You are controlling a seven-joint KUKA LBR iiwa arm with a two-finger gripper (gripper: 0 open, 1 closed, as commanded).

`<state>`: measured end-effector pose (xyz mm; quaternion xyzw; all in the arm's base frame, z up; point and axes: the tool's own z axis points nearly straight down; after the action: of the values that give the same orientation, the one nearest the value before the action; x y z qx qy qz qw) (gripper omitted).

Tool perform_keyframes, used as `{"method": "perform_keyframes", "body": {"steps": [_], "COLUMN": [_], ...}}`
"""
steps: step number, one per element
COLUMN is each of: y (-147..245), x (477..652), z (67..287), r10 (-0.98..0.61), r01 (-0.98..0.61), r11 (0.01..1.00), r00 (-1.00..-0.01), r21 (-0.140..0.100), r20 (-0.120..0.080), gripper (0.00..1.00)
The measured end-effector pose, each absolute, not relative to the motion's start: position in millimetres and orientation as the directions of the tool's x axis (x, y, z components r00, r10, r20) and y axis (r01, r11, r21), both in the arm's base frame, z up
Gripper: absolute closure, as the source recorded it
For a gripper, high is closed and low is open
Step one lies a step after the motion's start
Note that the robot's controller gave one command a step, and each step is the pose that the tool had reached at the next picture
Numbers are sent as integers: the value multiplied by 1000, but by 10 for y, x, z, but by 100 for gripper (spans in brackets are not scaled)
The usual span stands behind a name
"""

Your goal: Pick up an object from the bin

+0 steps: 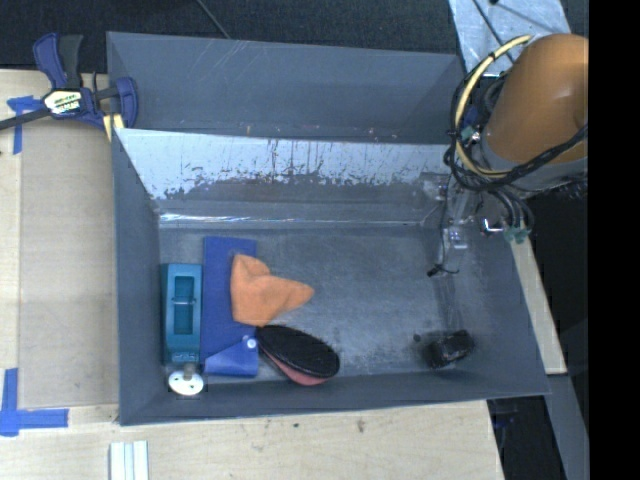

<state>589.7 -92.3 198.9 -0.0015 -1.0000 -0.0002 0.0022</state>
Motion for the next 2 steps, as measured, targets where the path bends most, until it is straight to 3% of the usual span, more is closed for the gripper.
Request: {"method": "perform_keyframes", "body": {"steps": [1,2], "y": [-920,-596], "x": [5913,5991], "z": [2038,1579], "r10": [1,-16], "r01": [1,-16], "r11": [1000,1000], "r00": [-1000,-1000], "r21": [-1,-3], "r20": [-4,-11], "gripper": [0,0]}}
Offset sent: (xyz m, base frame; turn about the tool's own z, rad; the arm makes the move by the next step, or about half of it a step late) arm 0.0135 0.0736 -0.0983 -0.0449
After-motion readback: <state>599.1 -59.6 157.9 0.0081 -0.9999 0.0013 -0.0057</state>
